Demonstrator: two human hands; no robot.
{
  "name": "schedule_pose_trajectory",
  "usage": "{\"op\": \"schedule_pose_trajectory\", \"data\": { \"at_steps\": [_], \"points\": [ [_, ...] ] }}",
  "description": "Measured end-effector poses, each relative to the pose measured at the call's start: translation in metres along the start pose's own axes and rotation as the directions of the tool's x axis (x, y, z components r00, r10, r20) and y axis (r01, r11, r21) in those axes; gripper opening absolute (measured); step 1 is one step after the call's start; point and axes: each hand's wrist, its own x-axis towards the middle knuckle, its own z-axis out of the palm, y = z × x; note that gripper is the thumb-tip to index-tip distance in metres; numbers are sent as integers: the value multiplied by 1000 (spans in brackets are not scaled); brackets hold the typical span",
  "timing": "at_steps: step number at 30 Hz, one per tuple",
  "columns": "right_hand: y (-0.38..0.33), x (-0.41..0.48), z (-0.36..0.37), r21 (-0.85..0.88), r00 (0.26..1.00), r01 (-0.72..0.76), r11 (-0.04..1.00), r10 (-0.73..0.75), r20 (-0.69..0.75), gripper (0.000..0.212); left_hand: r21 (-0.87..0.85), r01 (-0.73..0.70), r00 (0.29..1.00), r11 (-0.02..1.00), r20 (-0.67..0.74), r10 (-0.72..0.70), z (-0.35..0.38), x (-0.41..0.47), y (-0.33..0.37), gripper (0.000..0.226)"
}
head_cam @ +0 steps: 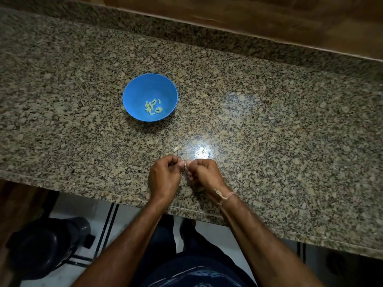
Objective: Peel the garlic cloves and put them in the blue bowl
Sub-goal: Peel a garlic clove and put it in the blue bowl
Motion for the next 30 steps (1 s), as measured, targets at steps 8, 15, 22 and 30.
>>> {"op": "schedule_pose_trajectory", "data": {
  "at_steps": [8,15,22,30],
  "points": [
    [12,4,2,-822,757,391,415,-652,31,26,-364,449,877,816,356,-324,-5,11,3,12],
    [-16,-2,0,55,988,-113,992,107,107,29,156,-298,954,942,5,301,-6,6,-2,12],
    [2,5,8,-717,824,405,567,-566,18,32,-326,270,894,906,434,-110,-8,15,-5,23],
    [-7,4,8,-94,993,116,989,-115,8,24,-203,47,923,978,384,35,-11,18,5,21]
  ]
}}
